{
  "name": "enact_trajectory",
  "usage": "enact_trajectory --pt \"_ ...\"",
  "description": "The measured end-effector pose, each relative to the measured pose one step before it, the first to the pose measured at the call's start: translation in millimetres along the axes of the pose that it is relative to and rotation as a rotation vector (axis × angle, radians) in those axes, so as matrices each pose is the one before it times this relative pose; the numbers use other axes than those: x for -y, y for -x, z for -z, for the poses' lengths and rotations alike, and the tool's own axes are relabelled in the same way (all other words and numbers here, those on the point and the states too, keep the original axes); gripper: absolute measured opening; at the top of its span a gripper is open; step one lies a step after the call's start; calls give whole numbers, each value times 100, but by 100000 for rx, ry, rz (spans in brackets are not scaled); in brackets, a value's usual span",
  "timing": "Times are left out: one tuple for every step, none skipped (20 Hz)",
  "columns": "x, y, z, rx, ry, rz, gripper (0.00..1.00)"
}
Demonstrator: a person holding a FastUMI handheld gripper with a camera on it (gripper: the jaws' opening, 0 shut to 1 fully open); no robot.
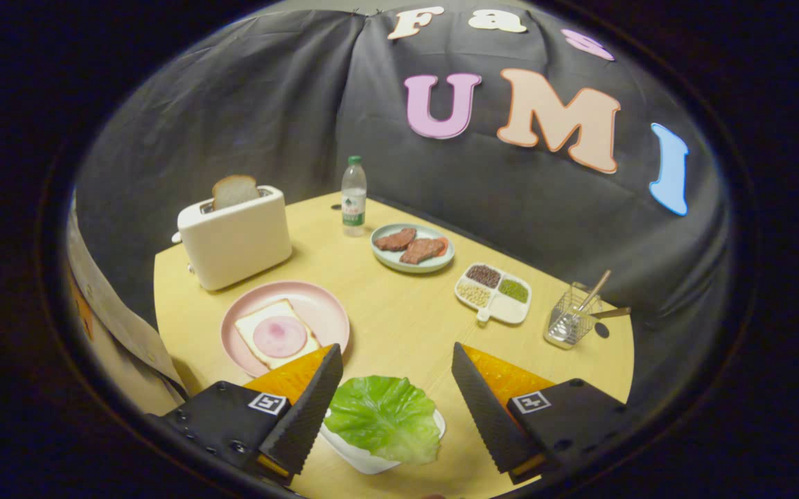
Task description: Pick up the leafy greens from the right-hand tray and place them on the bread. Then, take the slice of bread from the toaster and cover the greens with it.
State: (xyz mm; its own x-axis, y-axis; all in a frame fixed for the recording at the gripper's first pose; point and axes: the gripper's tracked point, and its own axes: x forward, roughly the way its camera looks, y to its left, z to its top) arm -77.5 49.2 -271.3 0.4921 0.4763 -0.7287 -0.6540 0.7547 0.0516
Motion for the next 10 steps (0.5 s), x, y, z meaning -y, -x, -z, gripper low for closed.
enact_trajectory --pt "-157 -538 1084 -3459 1066 -1034 100" --pt "-305 -573 892 -3574 738 -1548 100" --pt "-261 -500 1187 -3504 829 -1294 100" --pt "-114 -347 686 -3068 1080 -807 100" --pt "-111 -569 900 -3130 1024 -627 100" --pt "-28 -391 695 -2743 855 -322 100" --pt "-54 -520 786 -2808 542 -517 100" --pt "-163 -420 654 -2687 211 -1277 100" --pt "-257 -460 796 -2833 -199 -1091 100" --pt "23 -460 624 -2479 141 -633 100"
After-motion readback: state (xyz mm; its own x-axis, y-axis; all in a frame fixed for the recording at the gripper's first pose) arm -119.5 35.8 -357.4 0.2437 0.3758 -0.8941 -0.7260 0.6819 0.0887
